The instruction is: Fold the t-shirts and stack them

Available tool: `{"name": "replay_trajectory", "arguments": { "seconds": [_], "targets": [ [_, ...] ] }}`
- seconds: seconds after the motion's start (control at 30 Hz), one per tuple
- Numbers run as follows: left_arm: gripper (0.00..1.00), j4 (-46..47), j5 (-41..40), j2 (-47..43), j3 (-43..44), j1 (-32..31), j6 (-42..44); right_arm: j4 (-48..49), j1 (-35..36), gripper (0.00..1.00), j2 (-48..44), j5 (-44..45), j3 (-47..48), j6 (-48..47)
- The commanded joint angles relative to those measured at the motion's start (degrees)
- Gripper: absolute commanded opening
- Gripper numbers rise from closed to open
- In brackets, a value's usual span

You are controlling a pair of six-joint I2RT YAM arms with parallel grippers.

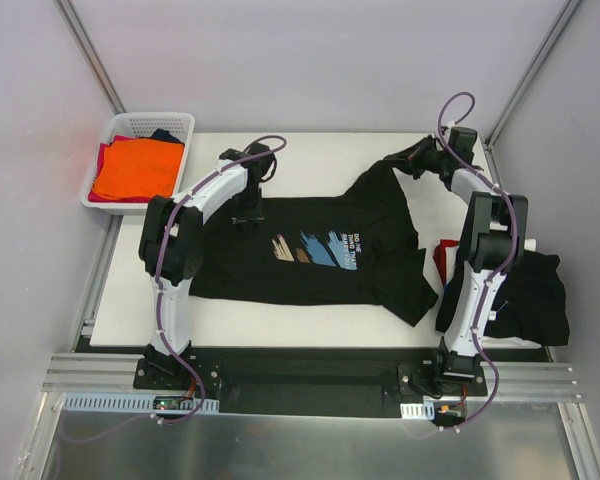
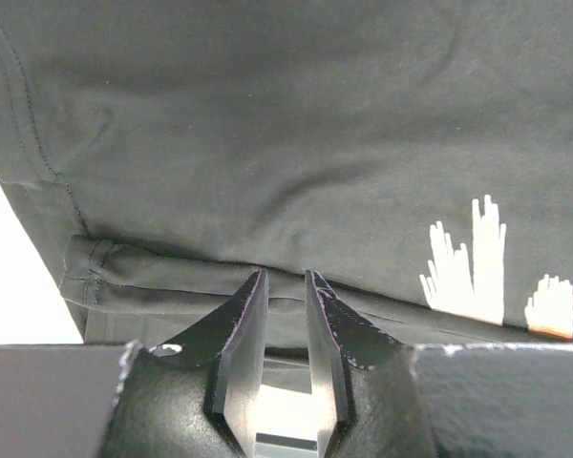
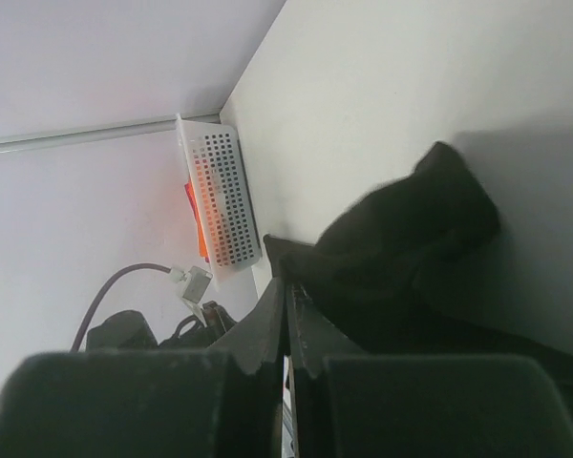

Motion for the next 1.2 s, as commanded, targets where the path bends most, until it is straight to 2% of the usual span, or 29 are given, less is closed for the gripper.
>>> {"name": "replay_trajectory", "arguments": {
  "seconds": [0.0,0.37,0.63,0.8,0.87,0.9,0.97,1.03,1.07,1.13,1.17],
  "targets": [
    [0.23,-1.0,1.1,-3.3,0.8,-0.4,-0.8,-0.1,1.1,0.01,-6.2,-3.2,-4.4,-0.7],
    [0.23,-1.1,0.9,-3.0,2.3,-0.4,-0.1,-8.2,3.0,0.01,-17.4,-5.4,-20.3,-9.9],
    [0.23,-1.1,0.8,-3.3,1.8,-0.4,-0.6,-25.6,3.7,0.01,-25.0,-5.2,-26.2,-22.1],
    [0.23,-1.2,1.1,-2.7,2.9,-0.4,-1.0,-42.6,3.8,0.01,-25.5,0.0,-26.6,-36.3],
    [0.23,-1.1,1.1,-2.4,3.3,-0.4,-1.1,-44.5,3.7,0.08,-24.7,2.0,-27.6,-37.5],
    [0.23,-1.2,1.0,-2.3,3.5,-0.4,-1.2,-44.5,3.7,0.19,-23.9,2.4,-29.1,-37.2],
    [0.23,-1.2,1.2,-2.2,3.5,-0.4,-1.4,-44.3,3.8,0.26,-23.4,3.0,-30.2,-36.9],
    [0.23,-1.1,1.4,-2.3,3.4,-0.4,-1.4,-42.8,3.8,0.27,-25.0,3.4,-31.1,-35.2],
    [0.23,-1.2,1.4,-2.2,3.3,-0.4,-1.5,-42.1,3.8,0.35,-25.7,3.5,-31.0,-34.7],
    [0.23,-1.2,1.5,-2.3,3.2,-0.4,-1.5,-42.0,3.8,0.41,-26.8,3.8,-28.3,-33.6],
    [0.23,-1.2,1.5,-2.3,3.1,-0.4,-1.5,-42.1,3.8,0.48,-27.0,3.8,-27.2,-33.3]
  ]
}}
